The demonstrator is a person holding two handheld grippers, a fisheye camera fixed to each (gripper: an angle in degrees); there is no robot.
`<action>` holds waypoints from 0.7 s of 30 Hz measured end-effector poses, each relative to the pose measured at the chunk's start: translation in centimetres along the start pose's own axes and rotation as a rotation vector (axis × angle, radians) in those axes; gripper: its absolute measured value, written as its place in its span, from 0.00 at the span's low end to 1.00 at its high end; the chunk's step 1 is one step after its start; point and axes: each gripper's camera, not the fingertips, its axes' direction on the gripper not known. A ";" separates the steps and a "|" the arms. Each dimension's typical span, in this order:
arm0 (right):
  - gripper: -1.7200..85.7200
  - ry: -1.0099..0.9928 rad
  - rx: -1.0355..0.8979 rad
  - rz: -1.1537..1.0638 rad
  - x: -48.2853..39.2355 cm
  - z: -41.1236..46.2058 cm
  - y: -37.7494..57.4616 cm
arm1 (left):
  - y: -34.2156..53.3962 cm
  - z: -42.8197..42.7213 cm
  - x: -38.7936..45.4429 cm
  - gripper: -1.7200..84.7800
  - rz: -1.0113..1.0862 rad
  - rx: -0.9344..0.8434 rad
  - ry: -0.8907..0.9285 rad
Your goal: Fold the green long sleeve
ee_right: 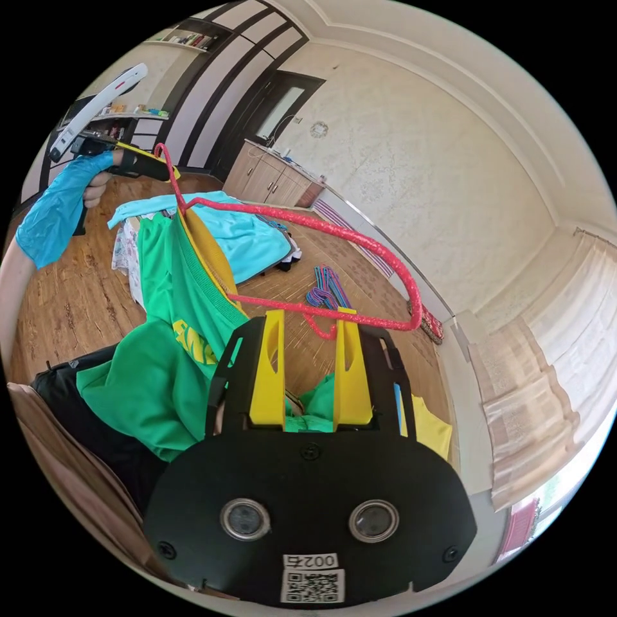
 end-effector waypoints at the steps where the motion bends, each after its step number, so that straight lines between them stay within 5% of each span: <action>1: 0.15 0.010 0.001 -0.005 0.6 -0.2 -0.1 | -0.3 -0.2 0.3 0.00 0.010 0.008 0.009; 21: 0.15 0.064 0.019 -0.040 18.8 1.0 -3.1 | -8.7 -3.7 7.0 0.00 0.205 0.219 0.238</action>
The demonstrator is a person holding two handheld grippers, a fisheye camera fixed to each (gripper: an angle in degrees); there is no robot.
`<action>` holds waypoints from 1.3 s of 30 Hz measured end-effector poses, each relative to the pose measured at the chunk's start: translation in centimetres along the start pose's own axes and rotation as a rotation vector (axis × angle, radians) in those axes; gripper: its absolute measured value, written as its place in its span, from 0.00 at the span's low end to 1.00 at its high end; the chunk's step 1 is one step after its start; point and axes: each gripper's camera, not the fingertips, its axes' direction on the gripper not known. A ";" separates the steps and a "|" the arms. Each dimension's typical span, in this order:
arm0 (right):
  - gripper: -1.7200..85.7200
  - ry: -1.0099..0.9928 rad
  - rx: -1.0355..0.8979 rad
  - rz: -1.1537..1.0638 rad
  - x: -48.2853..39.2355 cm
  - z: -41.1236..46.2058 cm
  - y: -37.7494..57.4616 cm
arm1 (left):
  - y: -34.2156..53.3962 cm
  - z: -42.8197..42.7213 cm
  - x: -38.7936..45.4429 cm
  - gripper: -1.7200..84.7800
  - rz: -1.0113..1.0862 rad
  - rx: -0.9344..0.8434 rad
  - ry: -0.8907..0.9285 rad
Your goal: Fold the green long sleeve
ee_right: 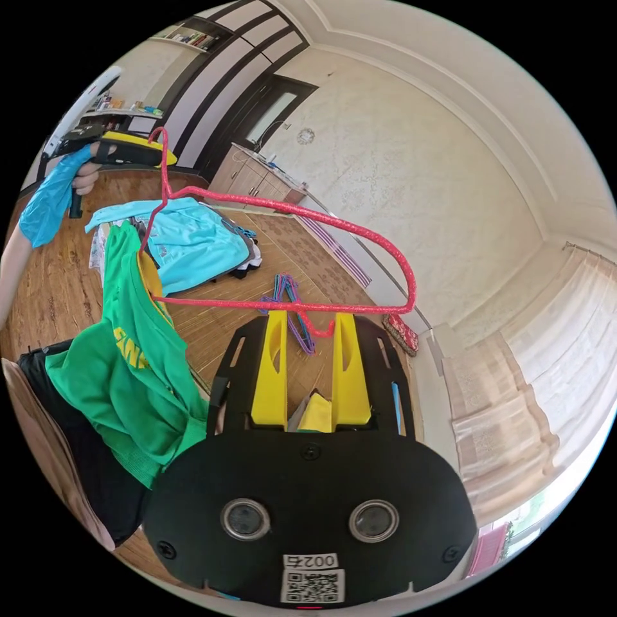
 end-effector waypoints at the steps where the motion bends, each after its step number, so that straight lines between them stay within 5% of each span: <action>1: 0.15 0.000 -0.007 -0.006 1.2 0.5 -0.2 | -0.5 0.3 0.2 0.00 0.007 0.005 0.017; 14: 0.13 -0.162 -0.099 0.054 9.1 10.4 1.1 | 0.7 9.1 1.5 0.01 0.079 -0.243 0.107; 31: 0.19 -0.881 -0.031 0.655 12.3 29.7 5.8 | -1.5 13.8 -2.4 0.01 -0.059 -0.217 0.007; 39: 0.14 -0.818 0.027 0.726 12.2 34.2 2.7 | -3.9 16.0 -2.9 0.01 -0.091 -0.200 0.030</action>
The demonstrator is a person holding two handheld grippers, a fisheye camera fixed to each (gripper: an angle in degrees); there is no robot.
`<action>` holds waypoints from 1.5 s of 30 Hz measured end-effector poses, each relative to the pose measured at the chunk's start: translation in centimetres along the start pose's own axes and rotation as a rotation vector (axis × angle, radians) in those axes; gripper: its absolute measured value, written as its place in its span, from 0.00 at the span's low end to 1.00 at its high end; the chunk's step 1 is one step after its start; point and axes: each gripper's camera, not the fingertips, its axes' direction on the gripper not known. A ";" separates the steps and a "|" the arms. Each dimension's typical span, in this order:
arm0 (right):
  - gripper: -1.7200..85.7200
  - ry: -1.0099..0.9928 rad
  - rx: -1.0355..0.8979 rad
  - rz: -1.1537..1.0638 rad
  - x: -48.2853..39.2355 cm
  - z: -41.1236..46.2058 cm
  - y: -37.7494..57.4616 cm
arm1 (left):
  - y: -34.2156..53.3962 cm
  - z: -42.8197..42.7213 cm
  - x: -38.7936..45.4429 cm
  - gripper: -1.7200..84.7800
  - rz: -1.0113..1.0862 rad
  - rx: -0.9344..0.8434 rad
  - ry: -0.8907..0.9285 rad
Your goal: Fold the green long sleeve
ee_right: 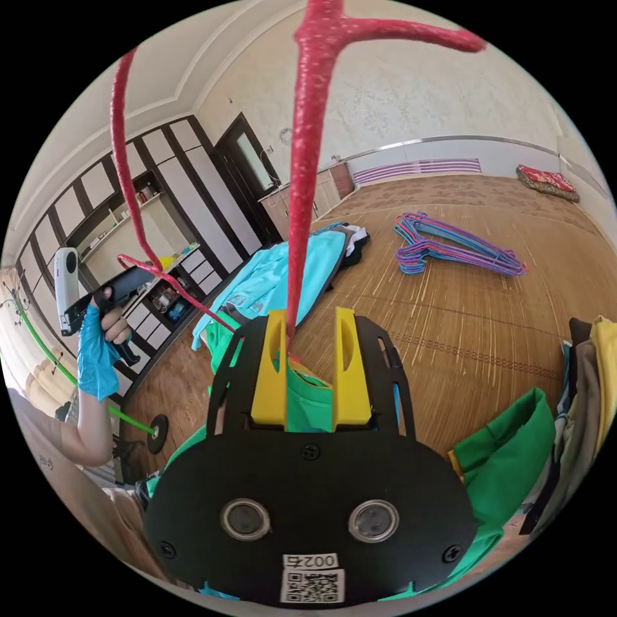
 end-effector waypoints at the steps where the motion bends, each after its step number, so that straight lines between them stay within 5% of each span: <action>1: 0.13 0.003 0.028 0.016 0.3 0.0 -0.8 | -0.6 0.4 0.0 0.01 0.001 -0.002 0.006; 11: 0.04 0.075 0.152 -0.077 1.3 -1.0 -11.0 | -7.5 4.9 0.7 0.01 0.099 -0.008 0.059; 20: 0.02 0.347 -0.023 -0.218 2.4 1.6 -25.4 | -15.9 14.4 4.2 0.00 0.275 -0.082 0.041; 31: 0.01 0.595 -0.566 -0.262 9.5 16.9 -41.5 | -23.7 34.0 8.4 0.01 0.373 -0.290 0.085; 39: 0.02 0.784 -0.713 -0.284 12.8 29.6 -47.1 | -26.8 44.4 8.4 0.02 0.360 -0.386 0.117; 45: 0.05 0.842 -0.611 -0.317 13.7 36.2 -47.3 | -27.6 48.1 7.9 0.02 0.313 -0.380 0.083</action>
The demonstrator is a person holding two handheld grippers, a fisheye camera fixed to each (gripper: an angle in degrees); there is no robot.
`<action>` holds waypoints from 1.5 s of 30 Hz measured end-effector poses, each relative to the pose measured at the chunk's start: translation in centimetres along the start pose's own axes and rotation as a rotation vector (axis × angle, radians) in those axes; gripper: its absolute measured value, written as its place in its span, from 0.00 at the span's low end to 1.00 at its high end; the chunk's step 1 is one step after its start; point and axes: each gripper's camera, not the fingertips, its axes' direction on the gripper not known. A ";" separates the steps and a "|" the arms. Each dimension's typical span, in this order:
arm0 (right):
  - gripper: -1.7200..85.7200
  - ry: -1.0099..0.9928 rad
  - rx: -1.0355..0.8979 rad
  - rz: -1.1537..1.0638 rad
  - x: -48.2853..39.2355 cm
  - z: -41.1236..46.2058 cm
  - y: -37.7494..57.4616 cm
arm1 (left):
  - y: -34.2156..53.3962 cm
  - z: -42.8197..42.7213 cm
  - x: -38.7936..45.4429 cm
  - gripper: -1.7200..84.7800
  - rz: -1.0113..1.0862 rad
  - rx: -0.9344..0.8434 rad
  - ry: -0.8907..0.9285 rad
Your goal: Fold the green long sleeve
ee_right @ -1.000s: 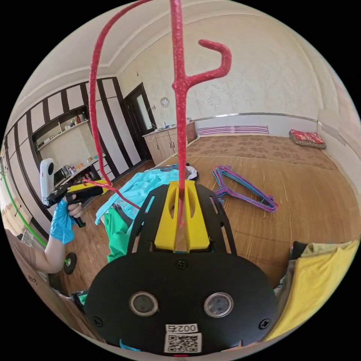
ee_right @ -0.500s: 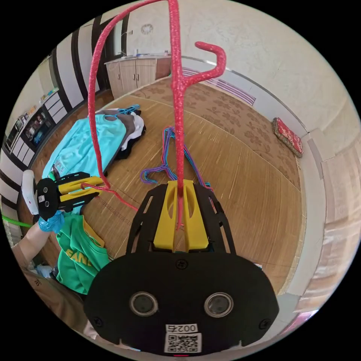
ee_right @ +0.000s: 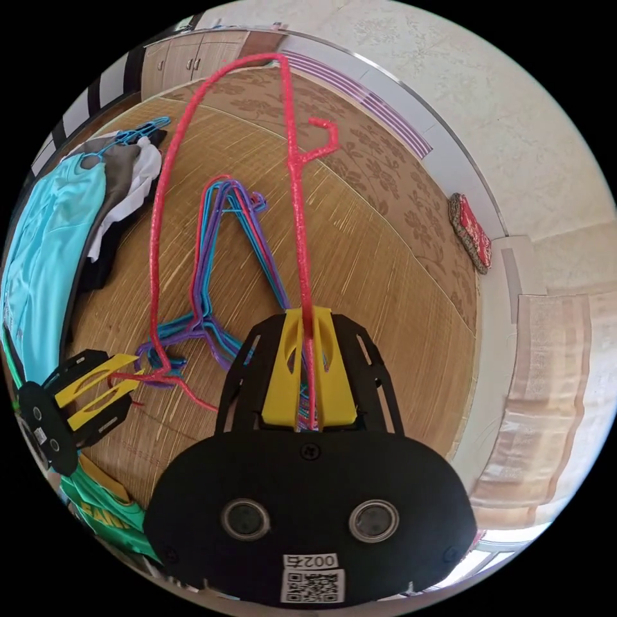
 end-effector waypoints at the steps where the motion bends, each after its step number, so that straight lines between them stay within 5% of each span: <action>1: 0.06 -0.009 0.047 -0.015 -0.7 0.5 -0.2 | -0.3 0.5 -0.1 0.02 -0.001 -0.004 0.004; 9: 0.12 -0.163 0.228 -0.062 -1.9 -0.9 2.4 | -2.4 1.3 -0.6 0.05 -0.077 -0.017 0.007; 13: 0.15 -0.314 0.202 -0.229 -3.4 -1.9 6.3 | -2.4 0.6 -1.3 0.08 -0.127 -0.004 0.052; 18: 0.20 -0.228 0.089 -0.404 -7.3 0.6 10.8 | -0.9 -0.6 -1.2 0.11 -0.111 -0.013 0.063; 30: 0.12 -0.055 0.104 -0.327 -9.0 5.2 12.8 | 5.2 -2.2 -1.0 0.11 -0.051 -0.075 0.038; 36: 0.14 -0.167 0.168 -0.279 -9.6 2.9 16.4 | 7.9 -2.7 -0.5 0.10 -0.109 -0.051 0.124; 45: 0.10 -0.474 0.236 0.120 -11.0 -6.6 25.3 | 11.9 -9.1 3.0 0.05 -0.251 0.151 0.137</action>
